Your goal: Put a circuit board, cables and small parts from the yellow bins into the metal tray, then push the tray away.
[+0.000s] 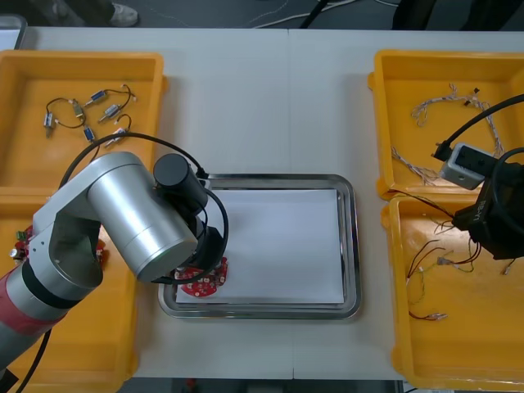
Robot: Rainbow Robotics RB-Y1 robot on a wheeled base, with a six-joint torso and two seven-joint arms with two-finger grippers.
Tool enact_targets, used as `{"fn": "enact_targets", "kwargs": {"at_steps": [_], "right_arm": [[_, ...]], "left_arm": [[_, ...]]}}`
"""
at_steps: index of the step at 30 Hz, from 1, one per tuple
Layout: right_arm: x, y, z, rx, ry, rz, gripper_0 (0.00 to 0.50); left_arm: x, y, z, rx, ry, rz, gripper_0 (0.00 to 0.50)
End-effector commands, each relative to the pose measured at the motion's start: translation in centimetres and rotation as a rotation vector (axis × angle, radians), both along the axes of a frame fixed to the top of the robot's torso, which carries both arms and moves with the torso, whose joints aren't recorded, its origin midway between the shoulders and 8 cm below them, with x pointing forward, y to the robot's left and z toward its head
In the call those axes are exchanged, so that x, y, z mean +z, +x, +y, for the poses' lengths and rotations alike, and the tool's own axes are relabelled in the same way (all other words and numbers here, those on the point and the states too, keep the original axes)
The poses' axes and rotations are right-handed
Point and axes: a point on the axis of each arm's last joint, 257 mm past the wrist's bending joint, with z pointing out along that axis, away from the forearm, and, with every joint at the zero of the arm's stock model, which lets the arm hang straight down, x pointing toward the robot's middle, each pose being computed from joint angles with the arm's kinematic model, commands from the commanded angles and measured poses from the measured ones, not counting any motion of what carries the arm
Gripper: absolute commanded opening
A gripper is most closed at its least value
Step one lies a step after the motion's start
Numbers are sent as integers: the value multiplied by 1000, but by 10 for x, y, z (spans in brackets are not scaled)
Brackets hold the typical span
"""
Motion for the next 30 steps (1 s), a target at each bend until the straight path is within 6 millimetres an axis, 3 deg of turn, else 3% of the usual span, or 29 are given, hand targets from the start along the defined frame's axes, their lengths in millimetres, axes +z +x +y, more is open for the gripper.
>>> {"fn": "enact_targets", "kwargs": {"at_steps": [1,6,14,19,30], "right_arm": [[21,8,18,14,10,-60,0],[29,8,26,42,7,-86,0],[32,7,56,125,-28,-106,0],[25,2,75,181,-60,-99,0],[8,-9,120,316,-162,-93,0]], "left_arm": [[38,-5,10,38,-46,-14,500],[64,-9,17,43,-103,0,500],[115,8,37,60,-211,-73,500],[142,25,76,65,-183,-144,500],[160,49,172,166,-78,-166,500]]}}
